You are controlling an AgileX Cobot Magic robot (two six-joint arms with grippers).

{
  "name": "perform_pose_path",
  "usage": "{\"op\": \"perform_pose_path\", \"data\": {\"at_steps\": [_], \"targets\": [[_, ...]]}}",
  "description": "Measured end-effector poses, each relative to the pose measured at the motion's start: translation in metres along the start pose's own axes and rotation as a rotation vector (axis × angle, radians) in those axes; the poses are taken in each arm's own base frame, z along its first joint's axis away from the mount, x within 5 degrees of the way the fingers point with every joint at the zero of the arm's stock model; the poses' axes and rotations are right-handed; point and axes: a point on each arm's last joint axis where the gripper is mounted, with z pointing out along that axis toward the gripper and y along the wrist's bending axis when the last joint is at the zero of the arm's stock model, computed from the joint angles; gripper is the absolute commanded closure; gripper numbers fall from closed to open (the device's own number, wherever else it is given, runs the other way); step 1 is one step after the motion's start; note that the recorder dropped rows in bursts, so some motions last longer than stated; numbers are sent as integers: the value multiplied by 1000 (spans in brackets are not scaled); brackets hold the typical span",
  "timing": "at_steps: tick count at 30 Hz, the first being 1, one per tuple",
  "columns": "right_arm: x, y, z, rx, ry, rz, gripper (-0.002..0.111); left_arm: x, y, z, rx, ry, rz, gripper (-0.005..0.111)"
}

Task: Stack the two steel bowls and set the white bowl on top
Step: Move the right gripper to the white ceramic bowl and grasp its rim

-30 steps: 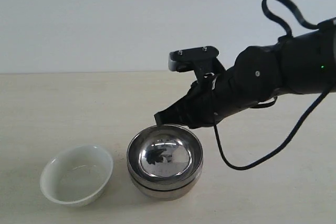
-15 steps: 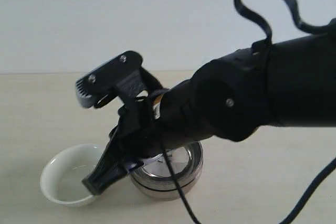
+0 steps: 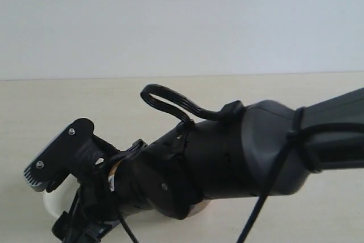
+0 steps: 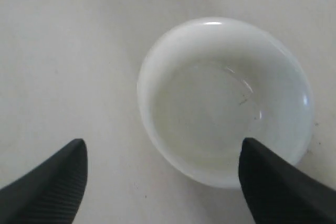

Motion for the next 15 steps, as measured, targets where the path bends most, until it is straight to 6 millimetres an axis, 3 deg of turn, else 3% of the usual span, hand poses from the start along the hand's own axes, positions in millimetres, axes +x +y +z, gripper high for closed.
{"op": "perform_pose_path", "data": {"at_steps": [5,15], "targets": [[-8,-1,13,-5,4,0,37,0,0,0,0,0,0,74],[-5,-1,43,-24,67,-6,37,0,0,0,0,0,0,74]]}}
